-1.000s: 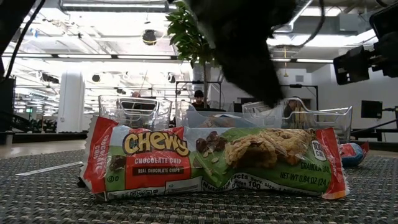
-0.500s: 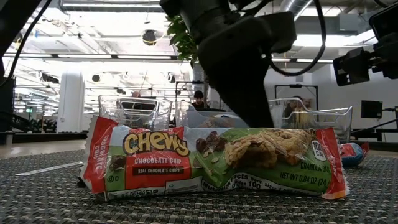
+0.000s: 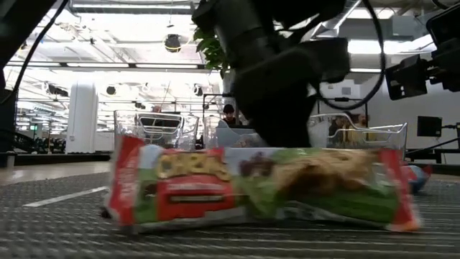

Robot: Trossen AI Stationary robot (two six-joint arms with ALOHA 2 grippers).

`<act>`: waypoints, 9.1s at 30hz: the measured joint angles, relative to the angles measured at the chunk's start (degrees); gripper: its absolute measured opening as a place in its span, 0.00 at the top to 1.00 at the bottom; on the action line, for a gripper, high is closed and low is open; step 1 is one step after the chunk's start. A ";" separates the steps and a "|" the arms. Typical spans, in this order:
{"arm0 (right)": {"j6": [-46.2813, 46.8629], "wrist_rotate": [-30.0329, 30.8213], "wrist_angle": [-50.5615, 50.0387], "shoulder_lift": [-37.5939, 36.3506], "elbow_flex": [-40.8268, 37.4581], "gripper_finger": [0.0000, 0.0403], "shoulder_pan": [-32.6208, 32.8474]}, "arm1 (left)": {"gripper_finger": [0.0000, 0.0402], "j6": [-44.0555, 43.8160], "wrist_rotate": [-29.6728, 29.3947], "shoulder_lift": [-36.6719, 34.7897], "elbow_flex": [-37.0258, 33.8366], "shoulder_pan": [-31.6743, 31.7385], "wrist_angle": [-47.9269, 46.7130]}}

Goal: Pick and place Granola Bars by type
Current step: Put the red granola bar into the left transparent bin

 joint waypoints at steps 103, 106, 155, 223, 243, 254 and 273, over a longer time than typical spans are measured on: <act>0.00 0.00 -0.07 0.04 0.00 0.45 0.01 | 0.79 -6.12 -10.64 -30.41 -5.91 -2.73 -15.81; 0.00 0.00 -0.05 0.04 0.00 0.45 0.02 | 0.79 -6.80 -12.18 -35.60 -12.40 -2.73 -14.55; 0.00 0.00 -0.05 0.03 0.00 0.45 0.00 | 0.79 -20.33 -20.99 -83.52 -56.68 7.23 -14.81; 0.00 0.02 -0.06 0.04 0.01 0.45 0.02 | 0.79 -14.42 -12.77 -54.68 -56.65 38.12 -4.15; 0.00 0.00 -0.07 0.04 0.02 0.45 0.01 | 0.62 -14.53 -6.95 -54.25 -56.67 39.13 -3.70; 0.00 0.02 -0.06 0.02 0.02 0.45 0.02 | 0.61 -12.56 -7.40 -58.99 -56.65 38.14 0.49; 0.00 0.00 -0.06 0.04 0.01 0.45 0.01 | 0.61 -6.78 -4.33 -79.37 -56.65 21.58 0.51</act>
